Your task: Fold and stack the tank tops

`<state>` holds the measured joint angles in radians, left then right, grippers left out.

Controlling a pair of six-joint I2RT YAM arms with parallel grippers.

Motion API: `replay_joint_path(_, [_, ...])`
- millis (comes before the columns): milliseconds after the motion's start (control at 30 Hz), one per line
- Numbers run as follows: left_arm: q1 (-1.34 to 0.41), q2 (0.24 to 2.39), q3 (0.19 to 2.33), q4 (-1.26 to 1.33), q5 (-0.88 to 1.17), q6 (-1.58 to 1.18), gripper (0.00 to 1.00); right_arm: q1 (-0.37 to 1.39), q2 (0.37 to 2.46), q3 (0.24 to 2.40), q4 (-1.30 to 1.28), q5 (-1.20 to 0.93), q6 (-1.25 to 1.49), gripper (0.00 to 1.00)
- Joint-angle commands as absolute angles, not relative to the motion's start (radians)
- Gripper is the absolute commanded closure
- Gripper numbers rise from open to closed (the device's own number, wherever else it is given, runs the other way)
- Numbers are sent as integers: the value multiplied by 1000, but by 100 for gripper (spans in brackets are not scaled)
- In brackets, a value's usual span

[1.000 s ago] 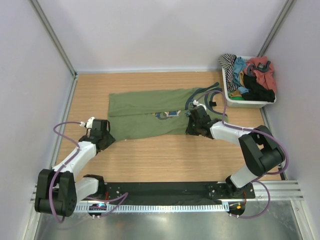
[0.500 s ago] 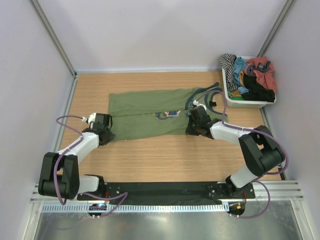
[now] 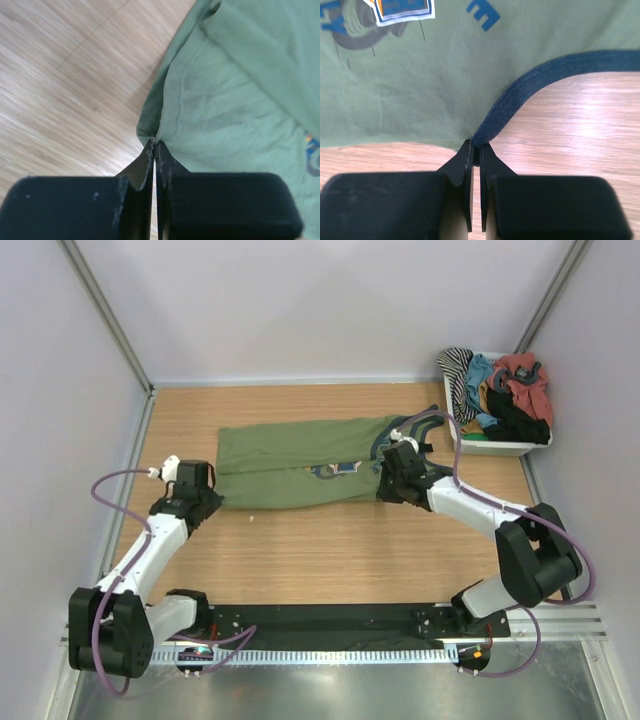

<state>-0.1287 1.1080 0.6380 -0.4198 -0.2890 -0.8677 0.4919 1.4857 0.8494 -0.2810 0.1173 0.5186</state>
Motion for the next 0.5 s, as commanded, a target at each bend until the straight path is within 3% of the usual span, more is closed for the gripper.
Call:
replay_joint_path(0, [-92,1085,696,-453,-296,-911,100,462,1428,911,-363,184,483,99])
replay_joint_path(467, [-75,1158,702,-374,-201,-937,100,423,1460,977,-371,66,471,99])
